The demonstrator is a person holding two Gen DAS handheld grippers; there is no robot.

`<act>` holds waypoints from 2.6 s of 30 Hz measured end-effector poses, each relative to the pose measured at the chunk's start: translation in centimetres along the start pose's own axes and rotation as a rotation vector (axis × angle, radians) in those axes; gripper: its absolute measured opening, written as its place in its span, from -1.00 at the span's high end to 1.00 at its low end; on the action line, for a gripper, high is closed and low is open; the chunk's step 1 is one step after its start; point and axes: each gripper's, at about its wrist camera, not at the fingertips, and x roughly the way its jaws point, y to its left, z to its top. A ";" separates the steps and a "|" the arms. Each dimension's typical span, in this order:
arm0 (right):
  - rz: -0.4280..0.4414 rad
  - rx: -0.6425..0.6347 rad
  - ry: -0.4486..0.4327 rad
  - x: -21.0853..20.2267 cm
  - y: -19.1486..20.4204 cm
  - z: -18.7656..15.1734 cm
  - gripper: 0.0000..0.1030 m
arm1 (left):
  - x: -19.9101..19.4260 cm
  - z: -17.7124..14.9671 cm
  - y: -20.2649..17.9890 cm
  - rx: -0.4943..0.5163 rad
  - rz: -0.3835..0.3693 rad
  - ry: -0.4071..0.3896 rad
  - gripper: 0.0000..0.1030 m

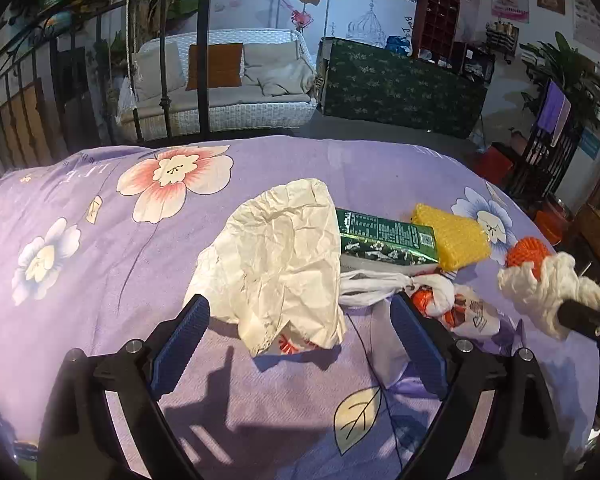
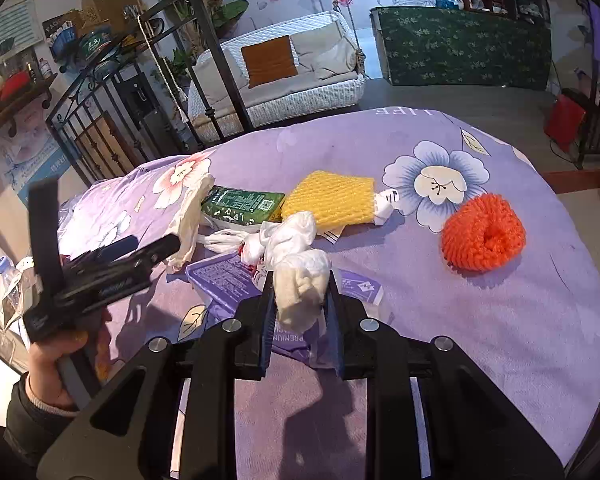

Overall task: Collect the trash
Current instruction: 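Grasp the beige crumpled paper with the left tool while the right holds the tissue, then carry the tissue into the bin and open the right tool while the left holds the paper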

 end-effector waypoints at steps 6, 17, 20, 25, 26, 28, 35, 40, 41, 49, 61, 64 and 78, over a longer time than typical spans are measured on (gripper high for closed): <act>-0.006 0.010 -0.003 -0.8 -0.4 -0.3 0.55 | 2.7 0.1 -0.4 -0.009 0.043 0.052 -0.31; -0.005 0.038 -0.010 -1.7 -1.2 -1.2 0.55 | 0.7 -1.0 1.2 -0.074 0.019 0.042 0.53; -0.002 0.037 -0.015 -2.2 -1.1 -1.4 0.55 | -0.3 -1.2 1.3 -0.086 0.011 0.024 0.54; 0.004 0.043 -0.022 -3.1 -1.2 -1.8 0.55 | -1.8 -2.0 1.6 -0.110 -0.024 0.007 0.55; 0.002 0.044 -0.026 -3.2 -1.3 -1.9 0.55 | -2.1 -2.2 1.7 -0.120 -0.037 0.007 0.55; -0.007 0.039 -0.034 -3.6 -1.4 -2.2 0.55 | -3.0 -2.4 1.8 -0.139 -0.062 -0.002 0.55; -0.022 0.050 -0.058 -5.4 -2.1 -3.4 0.55 | -6.7 -2.7 1.2 -0.138 -0.105 -0.053 0.55; -0.034 0.073 -0.075 -6.8 -3.3 -4.2 0.55 | -8.4 -3.0 -1.2 -0.104 -0.145 -0.077 0.55; -0.036 0.078 -0.079 -7.1 -3.5 -4.4 0.55 | -8.6 -3.1 -1.6 -0.096 -0.154 -0.080 0.55; -0.082 0.127 -0.115 -10.2 -6.0 -6.0 0.55 | -9.9 -3.5 -6.8 -0.008 -0.243 -0.097 0.55; -0.250 0.249 -0.184 -16.3 -12.9 -9.1 0.55 | -10.2 -4.3 -15.0 0.160 -0.413 -0.088 0.55; -0.305 0.301 -0.192 -17.6 -15.5 -10.1 0.55 | -10.4 -4.7 -17.0 0.201 -0.449 -0.092 0.55; -0.545 0.531 -0.135 -20.2 -25.9 -14.9 0.55 | -10.4 -6.0 -24.0 0.337 -0.582 -0.073 0.55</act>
